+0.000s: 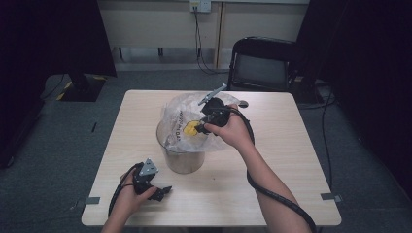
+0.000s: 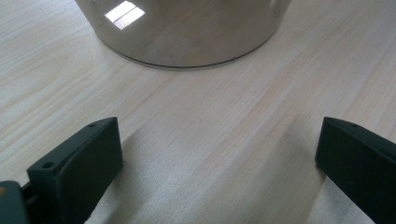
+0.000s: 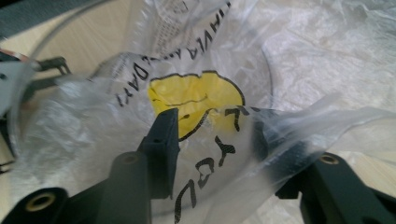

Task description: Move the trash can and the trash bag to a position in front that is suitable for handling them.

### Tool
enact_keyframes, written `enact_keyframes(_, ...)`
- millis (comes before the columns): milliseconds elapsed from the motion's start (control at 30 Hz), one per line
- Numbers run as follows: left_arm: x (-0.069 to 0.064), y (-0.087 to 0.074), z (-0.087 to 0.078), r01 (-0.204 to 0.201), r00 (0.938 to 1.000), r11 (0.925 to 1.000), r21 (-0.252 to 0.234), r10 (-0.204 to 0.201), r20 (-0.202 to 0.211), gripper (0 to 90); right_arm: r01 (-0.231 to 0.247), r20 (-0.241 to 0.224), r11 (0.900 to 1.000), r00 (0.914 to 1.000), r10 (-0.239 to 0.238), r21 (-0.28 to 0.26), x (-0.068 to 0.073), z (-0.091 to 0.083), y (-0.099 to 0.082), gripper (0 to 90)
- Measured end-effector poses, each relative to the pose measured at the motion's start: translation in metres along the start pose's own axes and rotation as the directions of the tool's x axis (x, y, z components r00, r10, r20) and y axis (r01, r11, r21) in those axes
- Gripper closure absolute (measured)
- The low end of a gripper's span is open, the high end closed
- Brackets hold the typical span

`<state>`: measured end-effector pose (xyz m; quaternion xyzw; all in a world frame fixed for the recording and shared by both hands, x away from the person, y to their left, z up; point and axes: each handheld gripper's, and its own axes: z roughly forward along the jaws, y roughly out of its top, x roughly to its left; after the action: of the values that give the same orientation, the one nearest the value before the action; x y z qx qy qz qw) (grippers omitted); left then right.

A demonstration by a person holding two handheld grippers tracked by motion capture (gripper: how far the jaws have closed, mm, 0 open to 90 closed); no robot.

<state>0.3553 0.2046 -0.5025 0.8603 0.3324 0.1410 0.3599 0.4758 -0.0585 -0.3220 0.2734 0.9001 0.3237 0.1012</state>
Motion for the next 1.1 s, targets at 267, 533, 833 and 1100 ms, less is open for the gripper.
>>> enact_keyframes(267, 0.000, 0.000, 0.000, -0.001, 1.0000, 1.0000, 0.002, 0.001, 0.002, 0.0, -0.054, 0.069, 0.9924, 0.9957, 0.062, -0.111, -0.011, -0.015, 0.010, 32.1)
enact_keyframes(533, 0.000, 0.000, 0.000, 0.001, 1.0000, 1.0000, 0.002, -0.001, -0.006, 0.0, -0.039, 0.082, 0.9986, 0.9957, 0.042, -0.035, -0.015, 0.011, -0.003, 46.2)
enact_keyframes(833, 0.003, -0.001, -0.014, 0.105, 0.9910, 0.9944, -0.009, -0.104, 0.085, 12.8, 0.035, 0.077, 0.9994, 0.9964, -0.035, 0.000, -0.013, 0.015, -0.006, 62.8)
enact_keyframes(1100, 0.028, 0.013, -0.060, 0.281, 0.9552, 0.9500, -0.137, -0.263, 0.136, 16.4, 0.082, 0.050, 0.9964, 0.9954, -0.081, -0.019, -0.010, 0.005, -0.003, 64.0)
